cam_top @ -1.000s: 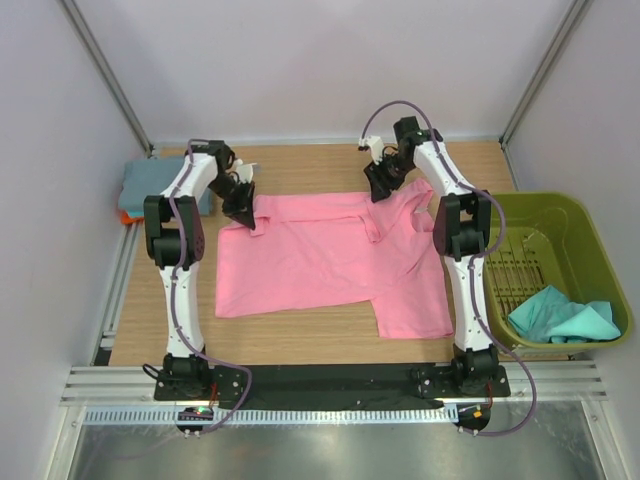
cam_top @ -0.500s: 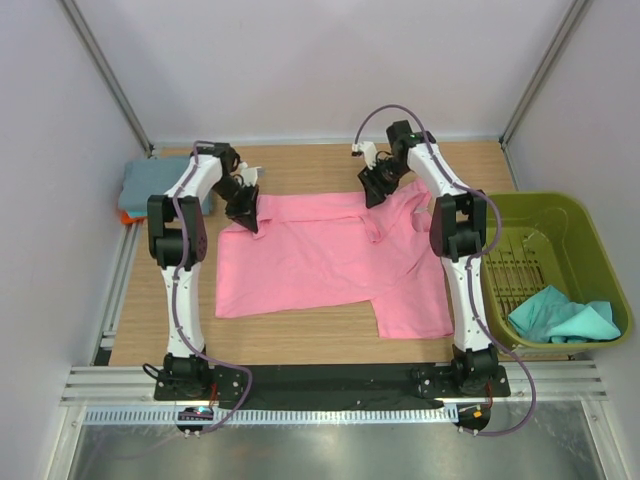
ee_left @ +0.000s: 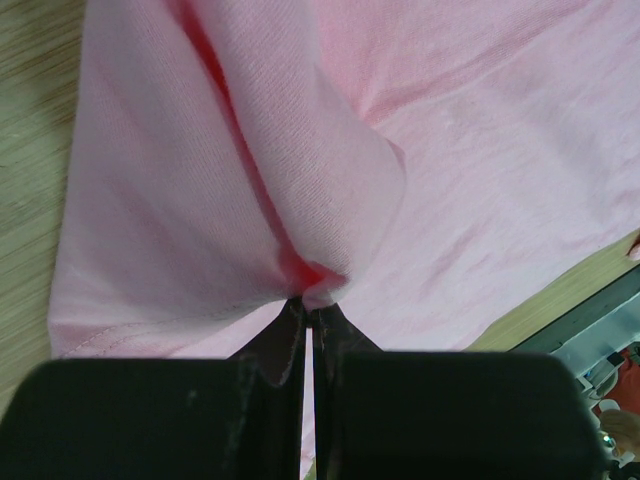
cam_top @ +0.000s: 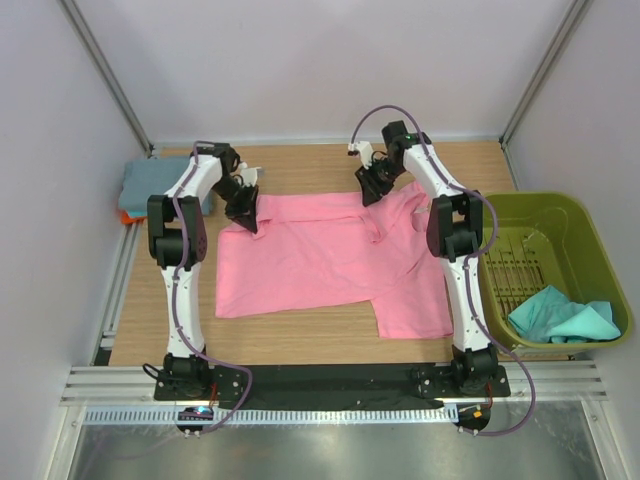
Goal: Fold and stack the t-shirts
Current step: Flatten the tshirt out
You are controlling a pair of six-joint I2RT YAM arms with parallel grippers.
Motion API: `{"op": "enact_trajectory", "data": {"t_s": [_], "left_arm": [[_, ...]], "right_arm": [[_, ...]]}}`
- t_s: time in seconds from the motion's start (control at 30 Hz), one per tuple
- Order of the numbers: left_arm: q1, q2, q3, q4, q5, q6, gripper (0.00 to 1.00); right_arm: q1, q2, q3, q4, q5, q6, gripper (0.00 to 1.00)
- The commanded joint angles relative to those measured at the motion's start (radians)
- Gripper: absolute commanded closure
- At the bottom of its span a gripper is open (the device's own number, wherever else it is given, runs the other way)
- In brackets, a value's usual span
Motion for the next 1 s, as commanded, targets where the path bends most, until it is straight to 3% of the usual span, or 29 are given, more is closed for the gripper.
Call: {"op": "enact_trajectory", "data": {"t_s": [0.0, 0.13, 0.3, 0.47, 0.6, 0.63, 0.67, 0.73, 0.9, 0.93, 0.97], "left_arm": [[-0.002, -0.055, 0.011, -0.005, 0.002, 0.014, 0.99], [-0.002, -0.053, 0.015, -0.004, 0.002, 0.012, 0.99], [-0.005, -0.049, 0.02, -0.004, 0.006, 0.011, 0.99], [-0.005, -0.04, 0.031, -0.005, 0.009, 0.009, 0.99], [-0.005, -0.037, 0.037, -0.005, 0.017, 0.007, 0.99], [-0.005, -0.034, 0.038, -0.005, 0.015, 0.006, 0.99], [-0.008, -0.034, 0.038, -0.005, 0.015, 0.006, 0.99], [-0.009, -0.032, 0.04, -0.004, 0.015, 0.006, 0.99], [-0.013, -0.034, 0.035, -0.005, 0.015, 0.007, 0.99], [-0.013, -0.037, 0.032, -0.002, 0.014, 0.007, 0.99], [-0.014, -0.035, 0.032, -0.004, 0.012, 0.007, 0.99]], "right_arm": [[-0.002, -0.019, 0.02, 0.041, -0.002, 0.023, 0.6], [-0.003, -0.028, 0.008, 0.058, 0.014, 0.026, 0.66], [-0.008, -0.036, 0.003, 0.069, 0.029, 0.037, 0.87], [-0.011, -0.043, -0.006, 0.071, 0.031, 0.037, 0.99], [-0.012, -0.062, -0.027, 0.083, 0.032, 0.043, 0.96], [-0.012, -0.066, -0.036, 0.09, 0.037, 0.054, 0.88], [-0.014, -0.069, -0.05, 0.107, 0.041, 0.06, 0.7], [-0.017, -0.069, -0.06, 0.115, 0.051, 0.063, 0.61], [-0.017, -0.045, -0.034, 0.095, 0.044, 0.074, 0.61], [-0.017, -0.04, -0.029, 0.091, 0.037, 0.074, 0.63], [-0.018, -0.033, -0.017, 0.084, 0.034, 0.075, 0.72]]}}
